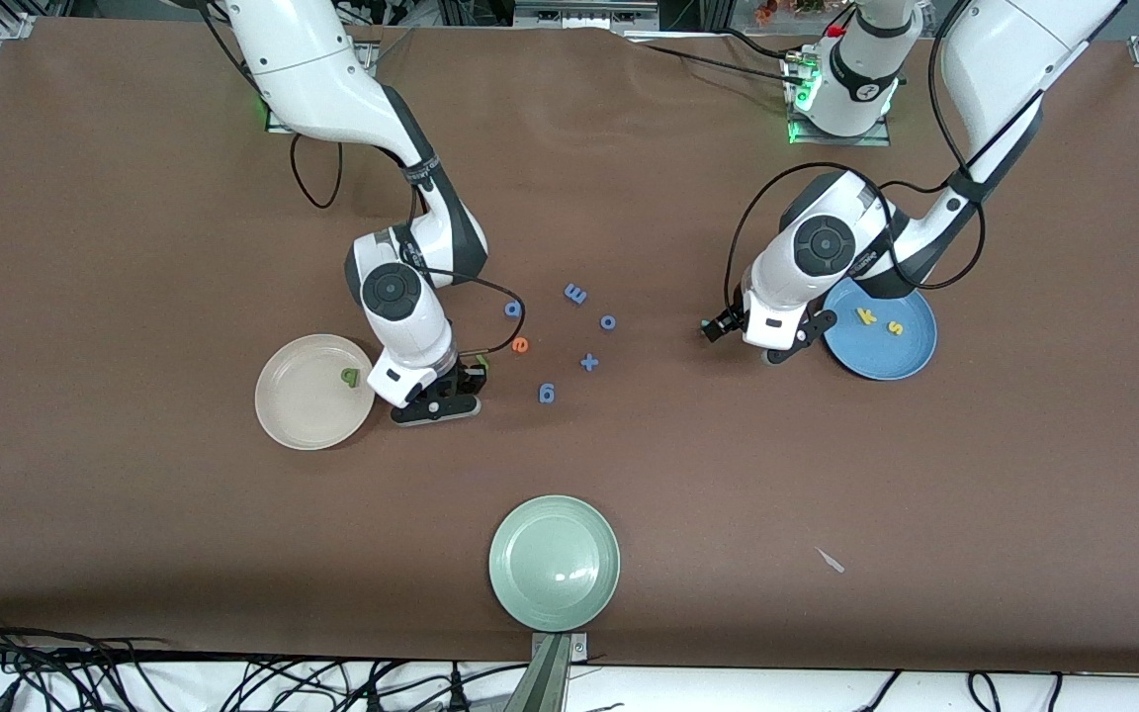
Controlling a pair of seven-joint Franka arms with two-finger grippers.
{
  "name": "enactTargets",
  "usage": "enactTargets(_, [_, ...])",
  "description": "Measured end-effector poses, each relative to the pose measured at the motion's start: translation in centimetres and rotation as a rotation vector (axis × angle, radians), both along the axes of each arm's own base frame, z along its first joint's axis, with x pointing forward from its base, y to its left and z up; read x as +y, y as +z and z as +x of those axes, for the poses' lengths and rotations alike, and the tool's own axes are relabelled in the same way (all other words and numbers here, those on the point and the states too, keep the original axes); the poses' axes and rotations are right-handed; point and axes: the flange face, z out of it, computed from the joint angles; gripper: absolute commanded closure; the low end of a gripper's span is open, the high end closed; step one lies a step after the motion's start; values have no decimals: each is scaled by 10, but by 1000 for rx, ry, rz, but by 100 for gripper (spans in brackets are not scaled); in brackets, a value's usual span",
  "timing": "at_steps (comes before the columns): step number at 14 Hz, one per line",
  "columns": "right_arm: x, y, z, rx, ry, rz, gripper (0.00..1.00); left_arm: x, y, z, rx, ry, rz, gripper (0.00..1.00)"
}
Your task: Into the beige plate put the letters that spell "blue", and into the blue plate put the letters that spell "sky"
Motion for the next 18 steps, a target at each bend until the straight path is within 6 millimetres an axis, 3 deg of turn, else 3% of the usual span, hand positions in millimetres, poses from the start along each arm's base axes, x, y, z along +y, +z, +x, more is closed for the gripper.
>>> enactTargets(2, [-13, 3, 6, 28, 11, -18, 75, -3, -2, 6, 11, 98, -2, 10])
enactTargets(4, [-37, 18, 21, 68, 37, -33, 75, -6, -6, 10, 19, 210, 4, 10])
enactTargets(8, [-109, 59, 49, 140, 97, -48, 74, -20, -22, 6, -5, 370, 49, 11])
enactTargets(11, [-169, 70, 52, 236, 104, -90, 71, -23, -30, 4, -26, 458, 70, 22])
enactTargets(13, [-199, 70, 48, 267, 99, -104, 62, -25, -35, 1, -16, 470, 74, 22])
enactTargets(14, [-208, 65, 42, 277, 95, -104, 34, -26, -37, -1, -11, 469, 75, 23])
enactTargets(16, [-214, 54, 31, 271, 88, -104, 29, -29, -39, -4, -5, 470, 77, 30])
enactTargets(18, [-213, 51, 27, 270, 84, -102, 29, -30, -41, -5, -1, 474, 78, 44])
